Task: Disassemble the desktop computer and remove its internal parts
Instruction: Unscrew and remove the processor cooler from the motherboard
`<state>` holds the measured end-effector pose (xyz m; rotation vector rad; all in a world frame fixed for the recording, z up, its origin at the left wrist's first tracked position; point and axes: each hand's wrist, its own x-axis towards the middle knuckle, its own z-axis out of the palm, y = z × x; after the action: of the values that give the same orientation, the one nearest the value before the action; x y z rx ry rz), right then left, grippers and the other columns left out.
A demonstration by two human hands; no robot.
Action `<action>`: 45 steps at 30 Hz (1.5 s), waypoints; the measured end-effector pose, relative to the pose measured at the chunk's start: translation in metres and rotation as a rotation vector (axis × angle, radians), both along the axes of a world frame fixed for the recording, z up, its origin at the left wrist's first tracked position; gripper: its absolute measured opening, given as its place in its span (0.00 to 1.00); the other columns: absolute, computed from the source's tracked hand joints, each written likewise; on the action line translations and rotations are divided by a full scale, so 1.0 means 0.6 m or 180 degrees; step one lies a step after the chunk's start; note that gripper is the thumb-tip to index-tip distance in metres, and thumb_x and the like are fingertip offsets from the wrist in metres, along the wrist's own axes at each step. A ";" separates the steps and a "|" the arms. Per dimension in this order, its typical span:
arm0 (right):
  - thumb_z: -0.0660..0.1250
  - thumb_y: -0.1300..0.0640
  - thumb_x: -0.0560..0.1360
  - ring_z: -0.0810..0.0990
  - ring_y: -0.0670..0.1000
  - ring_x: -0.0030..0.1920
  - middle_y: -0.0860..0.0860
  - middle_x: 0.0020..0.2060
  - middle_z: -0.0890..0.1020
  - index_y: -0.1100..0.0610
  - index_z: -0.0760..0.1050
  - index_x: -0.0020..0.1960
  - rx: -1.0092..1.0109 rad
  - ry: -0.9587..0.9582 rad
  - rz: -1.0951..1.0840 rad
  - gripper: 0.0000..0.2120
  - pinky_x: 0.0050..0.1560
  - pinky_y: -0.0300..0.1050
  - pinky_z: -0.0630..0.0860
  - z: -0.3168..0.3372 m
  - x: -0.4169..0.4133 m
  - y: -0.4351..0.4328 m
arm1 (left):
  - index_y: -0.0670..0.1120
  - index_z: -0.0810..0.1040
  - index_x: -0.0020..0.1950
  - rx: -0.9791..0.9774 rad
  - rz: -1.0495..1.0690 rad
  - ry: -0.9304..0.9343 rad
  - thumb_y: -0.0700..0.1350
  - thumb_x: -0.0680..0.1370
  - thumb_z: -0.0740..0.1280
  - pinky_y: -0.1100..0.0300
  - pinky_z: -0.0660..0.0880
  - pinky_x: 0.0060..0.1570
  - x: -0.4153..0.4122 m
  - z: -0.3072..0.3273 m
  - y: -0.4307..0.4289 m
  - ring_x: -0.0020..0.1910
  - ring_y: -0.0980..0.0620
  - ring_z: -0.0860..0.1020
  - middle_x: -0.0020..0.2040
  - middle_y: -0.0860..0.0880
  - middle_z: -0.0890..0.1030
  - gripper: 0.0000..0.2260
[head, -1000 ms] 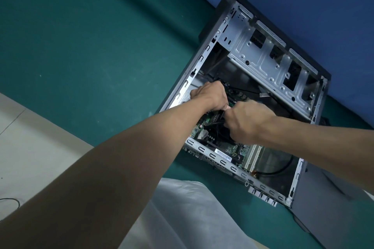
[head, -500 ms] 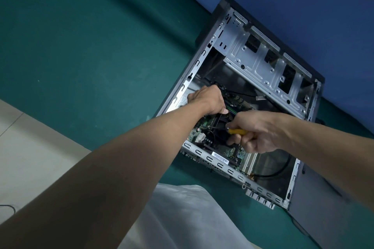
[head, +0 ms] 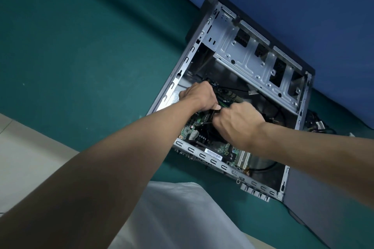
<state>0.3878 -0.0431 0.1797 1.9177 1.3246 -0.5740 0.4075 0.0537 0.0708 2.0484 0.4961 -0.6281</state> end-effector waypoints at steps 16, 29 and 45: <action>0.56 0.54 0.80 0.73 0.54 0.34 0.54 0.37 0.76 0.58 0.69 0.42 0.0059 0.0519 -0.2281 0.11 0.31 0.41 0.69 -0.008 0.023 0.004 | 0.55 0.85 0.48 -0.0094 -0.0015 0.0057 0.49 0.73 0.74 0.52 0.75 0.57 -0.002 0.008 0.001 0.51 0.50 0.79 0.52 0.55 0.83 0.05; 0.64 0.50 0.77 0.74 0.47 0.22 0.51 0.23 0.78 0.61 0.74 0.39 0.1025 0.0869 -0.3607 0.16 0.22 0.35 0.66 -0.006 0.032 0.025 | 0.48 0.79 0.34 0.0072 -0.0023 0.0012 0.38 0.73 0.65 0.57 0.71 0.44 -0.002 0.014 0.000 0.41 0.47 0.76 0.38 0.51 0.79 0.09; 0.60 0.60 0.76 0.75 0.54 0.31 0.51 0.26 0.69 0.57 0.67 0.31 0.0587 0.0573 -0.0682 0.15 0.30 0.44 0.70 -0.002 0.009 0.018 | 0.46 0.75 0.32 0.0088 -0.0059 -0.0011 0.35 0.72 0.59 0.57 0.70 0.43 -0.002 0.016 0.000 0.40 0.41 0.76 0.38 0.45 0.79 0.12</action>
<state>0.3934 -0.0321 0.1787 2.2203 1.3303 -0.7689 0.4065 0.0534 0.0806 2.0819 0.4867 -0.6320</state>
